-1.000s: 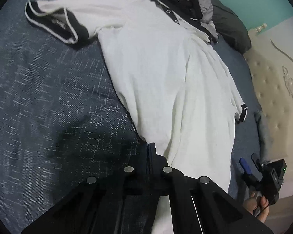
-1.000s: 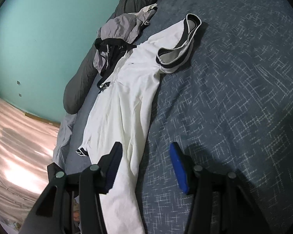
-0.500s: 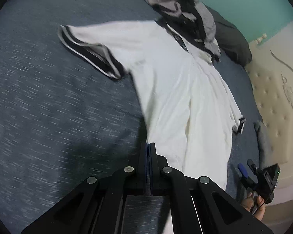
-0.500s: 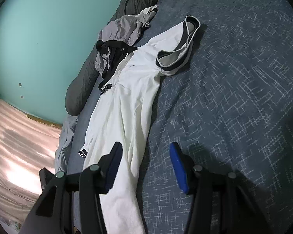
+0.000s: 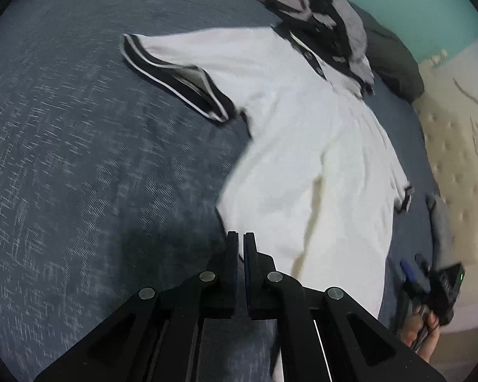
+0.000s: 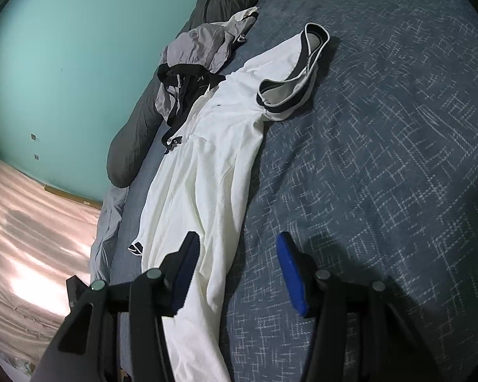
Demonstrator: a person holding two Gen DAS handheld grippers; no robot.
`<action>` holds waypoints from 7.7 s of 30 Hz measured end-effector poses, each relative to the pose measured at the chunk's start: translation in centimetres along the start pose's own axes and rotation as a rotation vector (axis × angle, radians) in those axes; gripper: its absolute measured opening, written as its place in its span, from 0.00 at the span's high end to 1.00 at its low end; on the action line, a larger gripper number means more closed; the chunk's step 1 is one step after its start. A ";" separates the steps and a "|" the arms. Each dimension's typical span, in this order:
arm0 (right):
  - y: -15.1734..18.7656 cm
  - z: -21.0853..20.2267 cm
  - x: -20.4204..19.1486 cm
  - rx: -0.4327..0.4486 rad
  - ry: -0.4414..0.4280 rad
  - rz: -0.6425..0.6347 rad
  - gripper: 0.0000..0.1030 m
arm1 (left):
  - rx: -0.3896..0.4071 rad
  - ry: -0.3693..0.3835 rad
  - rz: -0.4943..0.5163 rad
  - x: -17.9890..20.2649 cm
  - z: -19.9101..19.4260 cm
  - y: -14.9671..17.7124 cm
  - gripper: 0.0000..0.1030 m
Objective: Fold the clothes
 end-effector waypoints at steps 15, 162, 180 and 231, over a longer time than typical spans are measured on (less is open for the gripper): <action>-0.3 -0.6 -0.5 0.010 -0.028 0.007 0.50 | -0.075 -0.039 0.008 3.7 4.3 2.2 0.78; 12.0 -0.5 -5.5 -0.482 0.299 -0.102 0.50 | -0.004 0.059 -0.104 -13.4 -8.0 3.5 0.97; 13.6 1.8 -8.2 -0.556 0.280 -0.204 0.89 | -0.022 0.062 -0.113 -13.4 -7.1 4.1 0.97; 11.6 0.9 -9.9 -0.531 0.202 -0.187 0.98 | -0.047 0.070 -0.049 -11.7 -8.7 4.6 0.97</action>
Point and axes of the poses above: each gripper's, at about its wrist camera, not at the fingertips, and z roughly the way its jaws point, x to its right, y to its underside, the point moved 7 cm from there along z, roughly the way its jaws point, and after that the axes turned 10 degrees about -y, right-handed, at the moved point
